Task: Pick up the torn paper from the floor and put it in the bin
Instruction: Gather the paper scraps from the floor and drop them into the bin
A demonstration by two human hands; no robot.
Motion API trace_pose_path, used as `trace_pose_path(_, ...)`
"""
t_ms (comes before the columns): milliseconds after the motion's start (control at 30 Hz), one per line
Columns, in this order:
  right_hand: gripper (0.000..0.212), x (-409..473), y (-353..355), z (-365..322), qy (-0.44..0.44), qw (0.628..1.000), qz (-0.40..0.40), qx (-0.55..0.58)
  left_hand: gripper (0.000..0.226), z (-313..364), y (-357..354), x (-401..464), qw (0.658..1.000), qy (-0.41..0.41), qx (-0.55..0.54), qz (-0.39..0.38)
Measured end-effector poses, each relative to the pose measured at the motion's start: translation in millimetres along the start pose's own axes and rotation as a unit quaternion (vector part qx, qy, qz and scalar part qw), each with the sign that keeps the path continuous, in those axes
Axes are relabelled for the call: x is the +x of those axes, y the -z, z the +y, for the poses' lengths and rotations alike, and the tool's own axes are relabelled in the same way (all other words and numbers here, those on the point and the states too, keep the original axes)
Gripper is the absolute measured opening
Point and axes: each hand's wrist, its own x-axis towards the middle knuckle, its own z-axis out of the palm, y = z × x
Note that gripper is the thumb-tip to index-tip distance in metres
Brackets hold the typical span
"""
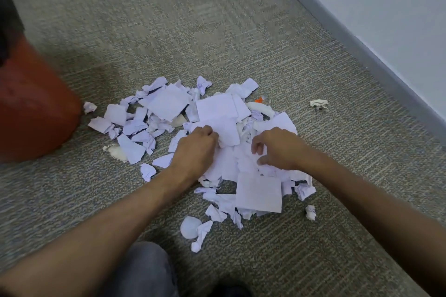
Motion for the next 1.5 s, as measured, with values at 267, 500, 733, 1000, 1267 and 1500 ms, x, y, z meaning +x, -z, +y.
trace_pose_path(267,0.066,-41.6,8.6,7.8,-0.053,0.997,-0.008,-0.052,0.055,0.4,5.0,-31.4,0.997,0.073,0.024,-0.024)
trace_pose_path(500,0.088,-59.8,-6.2,-4.7,-0.067,0.996,-0.005,0.059,0.038,5.8,4.8,-60.8,0.984,0.126,-0.120,-0.034)
trace_pose_path(733,0.101,-83.7,-38.6,-11.8,-0.044,0.997,0.051,0.044,0.069,11.8,-7.3,-71.9,0.940,0.184,-0.286,-0.016)
trace_pose_path(1000,0.087,-77.7,-47.0,-18.9,-0.058,0.994,0.093,0.029,0.052,21.3,-10.6,-59.7,0.947,0.208,-0.243,0.035)
trace_pose_path(1267,0.058,-48.4,-64.8,-32.2,-0.080,0.974,0.113,0.180,0.012,3.4,-17.5,-51.2,0.920,0.200,-0.322,0.102)
trace_pose_path(1500,0.019,-45.9,-54.7,-42.6,-0.063,0.934,0.088,0.339,0.017,-8.0,3.7,-61.0,0.908,0.178,-0.348,0.150)
